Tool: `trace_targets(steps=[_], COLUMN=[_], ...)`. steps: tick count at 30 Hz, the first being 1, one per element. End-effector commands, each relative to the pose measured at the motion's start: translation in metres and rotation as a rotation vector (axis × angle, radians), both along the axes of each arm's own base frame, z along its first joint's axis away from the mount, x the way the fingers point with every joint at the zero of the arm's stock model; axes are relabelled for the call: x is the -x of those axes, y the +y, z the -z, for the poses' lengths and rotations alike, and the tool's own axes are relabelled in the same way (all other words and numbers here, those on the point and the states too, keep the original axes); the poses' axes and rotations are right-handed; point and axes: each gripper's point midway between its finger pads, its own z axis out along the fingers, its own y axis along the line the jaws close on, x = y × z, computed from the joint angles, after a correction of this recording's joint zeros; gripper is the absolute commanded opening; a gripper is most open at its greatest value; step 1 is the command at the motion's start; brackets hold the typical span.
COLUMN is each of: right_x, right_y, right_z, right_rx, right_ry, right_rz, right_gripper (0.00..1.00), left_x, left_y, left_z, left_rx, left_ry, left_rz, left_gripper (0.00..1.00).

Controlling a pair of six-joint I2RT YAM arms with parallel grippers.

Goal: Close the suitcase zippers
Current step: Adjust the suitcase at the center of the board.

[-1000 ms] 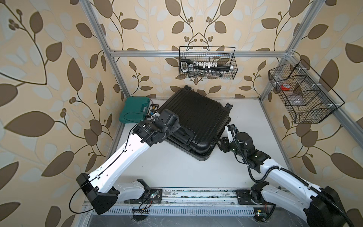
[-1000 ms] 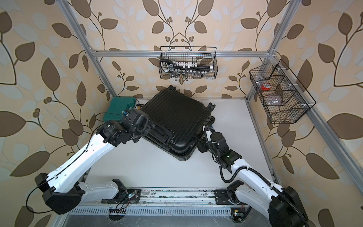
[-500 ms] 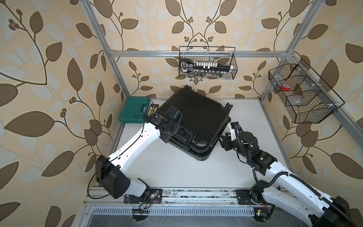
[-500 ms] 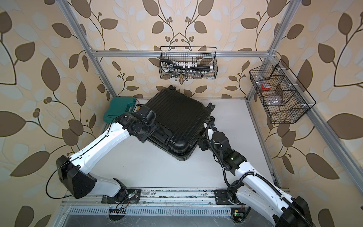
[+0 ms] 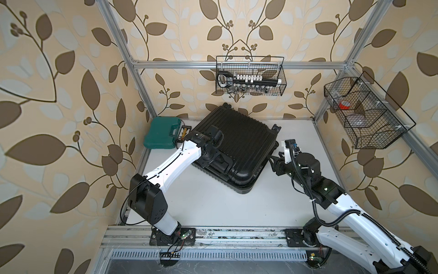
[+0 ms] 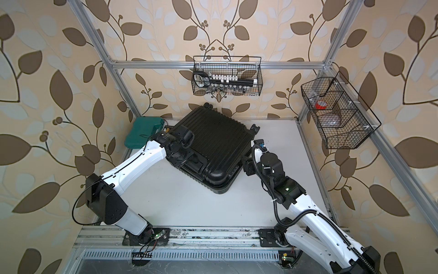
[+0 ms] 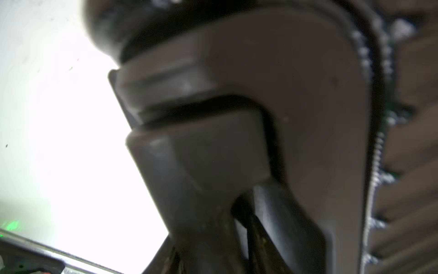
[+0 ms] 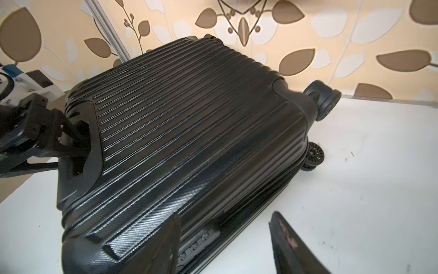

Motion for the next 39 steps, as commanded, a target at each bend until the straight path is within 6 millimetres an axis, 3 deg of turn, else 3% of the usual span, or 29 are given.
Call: trace_targets(steps=[1, 5, 9, 17, 24, 33, 39], right_x=[0.000, 0.000, 0.001, -0.001, -0.006, -0.009, -0.001], right_y=[-0.014, -0.027, -0.038, -0.061, -0.084, -0.095, -0.079], right_z=[-0.003, -0.004, -0.007, -0.010, -0.007, 0.042, 0.076], right_rx=[0.035, 0.034, 0.032, 0.029, -0.007, -0.069, -0.169], right_ry=[0.013, 0.018, 0.019, 0.028, 0.060, 0.169, 0.191], right_rz=[0.031, 0.055, 0.079, 0.142, 0.202, 0.216, 0.143], right_gripper=[0.60, 0.61, 0.61, 0.61, 0.61, 0.61, 0.64], left_x=[-0.025, -0.049, -0.078, -0.123, -0.153, -0.184, -0.193], left_y=[0.009, 0.023, 0.023, 0.003, 0.005, 0.017, 0.036], left_z=[-0.005, -0.012, -0.027, -0.063, -0.081, -0.103, -0.097], left_rx=[-0.107, -0.244, -0.298, -0.196, -0.239, -0.253, -0.263], left_ry=[-0.037, -0.044, -0.125, -0.357, -0.373, -0.445, -0.424], left_rz=[0.138, 0.253, 0.398, 0.706, 0.887, 0.944, 0.903], left_gripper=[0.34, 0.31, 0.29, 0.21, 0.17, 0.15, 0.15])
